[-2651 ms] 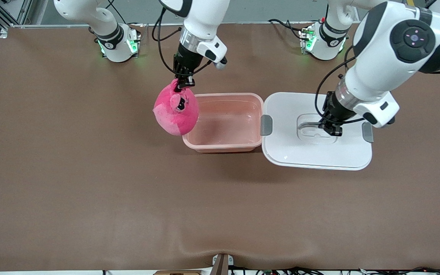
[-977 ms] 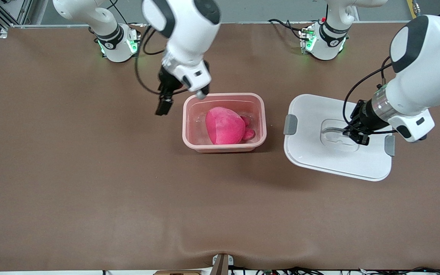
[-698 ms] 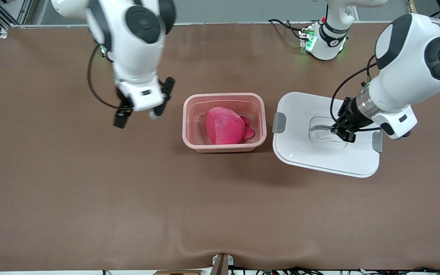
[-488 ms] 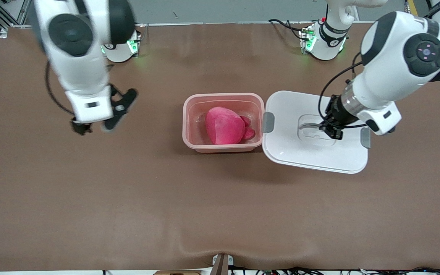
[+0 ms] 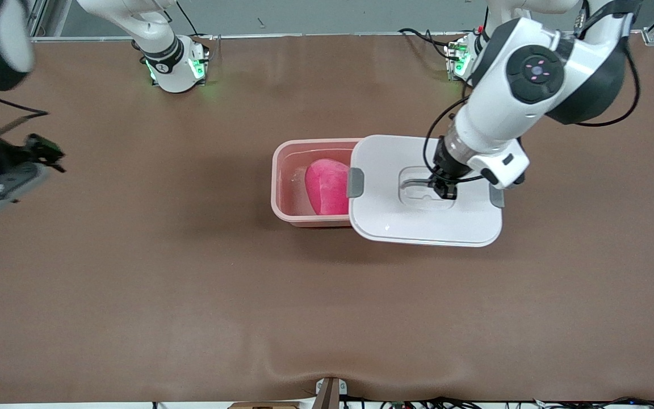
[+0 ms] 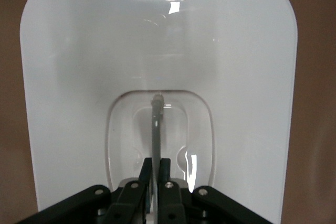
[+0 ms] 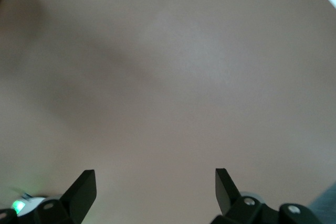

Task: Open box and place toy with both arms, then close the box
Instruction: 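Withdraw the right gripper while the left gripper carries the lid over the box, then lower the lid onto the box with the left gripper and press it down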

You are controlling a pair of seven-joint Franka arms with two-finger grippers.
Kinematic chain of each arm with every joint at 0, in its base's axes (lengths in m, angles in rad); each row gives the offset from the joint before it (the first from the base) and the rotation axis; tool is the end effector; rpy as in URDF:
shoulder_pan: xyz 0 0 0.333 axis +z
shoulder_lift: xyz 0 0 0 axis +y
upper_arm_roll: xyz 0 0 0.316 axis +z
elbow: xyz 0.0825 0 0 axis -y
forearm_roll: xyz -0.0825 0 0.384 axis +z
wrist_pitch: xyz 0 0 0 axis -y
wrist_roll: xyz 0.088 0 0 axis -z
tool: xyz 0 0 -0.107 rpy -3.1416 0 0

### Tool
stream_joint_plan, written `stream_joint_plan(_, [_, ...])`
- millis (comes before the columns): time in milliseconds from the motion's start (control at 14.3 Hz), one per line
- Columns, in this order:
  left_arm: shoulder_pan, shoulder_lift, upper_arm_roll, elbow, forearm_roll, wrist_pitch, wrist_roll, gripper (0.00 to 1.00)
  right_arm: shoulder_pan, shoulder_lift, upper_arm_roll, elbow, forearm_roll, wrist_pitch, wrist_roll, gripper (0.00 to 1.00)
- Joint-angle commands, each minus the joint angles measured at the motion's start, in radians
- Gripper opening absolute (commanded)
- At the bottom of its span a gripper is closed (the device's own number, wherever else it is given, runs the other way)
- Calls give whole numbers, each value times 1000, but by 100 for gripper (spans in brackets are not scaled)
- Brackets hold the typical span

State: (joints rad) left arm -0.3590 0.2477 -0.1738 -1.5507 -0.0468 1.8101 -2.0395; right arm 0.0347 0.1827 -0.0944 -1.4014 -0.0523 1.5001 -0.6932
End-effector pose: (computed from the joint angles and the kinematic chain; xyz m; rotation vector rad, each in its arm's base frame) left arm 0.5537 -0.3185 0.5093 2.2436 2.1388 -0.1242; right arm 0.6010 -0.0364 0.5928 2.9494 0.9657 -0.1597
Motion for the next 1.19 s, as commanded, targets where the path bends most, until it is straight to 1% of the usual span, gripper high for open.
stream_joint_plan(0, [-58, 19, 2, 12, 48, 27, -100, 0, -99, -44, 24, -79, 95, 28, 44, 100])
stream_joint_plan(70, [-73, 24, 2, 14, 50, 31, -123, 0, -102, -73, 24, -123, 98, 44, 96, 100])
stream_joint_plan(209, [-92, 35, 0, 14, 48, 38, -130, 0, -92, -170, 31, -256, 97, 122, 222, 100])
stream_joint_plan(279, [-110, 41, 0, 15, 47, 41, -131, 0, -81, -202, 34, -298, 97, 141, 285, 100])
stream_joint_plan(349, [-124, 45, 0, 15, 48, 57, -157, 0, -59, -210, 35, -304, 97, 138, 357, 100])
stream_joint_plan(488, [-144, 61, 0, 14, 50, 87, -206, 0, -39, -221, 35, -301, 92, 131, 469, 100])
stream_joint_plan(628, [-173, 79, 0, 14, 51, 106, -247, 0, -38, -227, 36, -292, 94, 117, 523, 100])
stream_joint_plan(698, [-205, 90, 3, 14, 56, 121, -284, 0, -38, -223, 36, -272, 97, 100, 565, 100])
stream_joint_plan(837, [-225, 110, 0, 12, 108, 143, -353, 0, -21, -218, 38, -223, 97, 62, 690, 100])
stream_joint_plan(1116, [-271, 146, 0, 12, 113, 181, -421, 0, -21, -210, 33, -170, 98, 65, 706, 100])
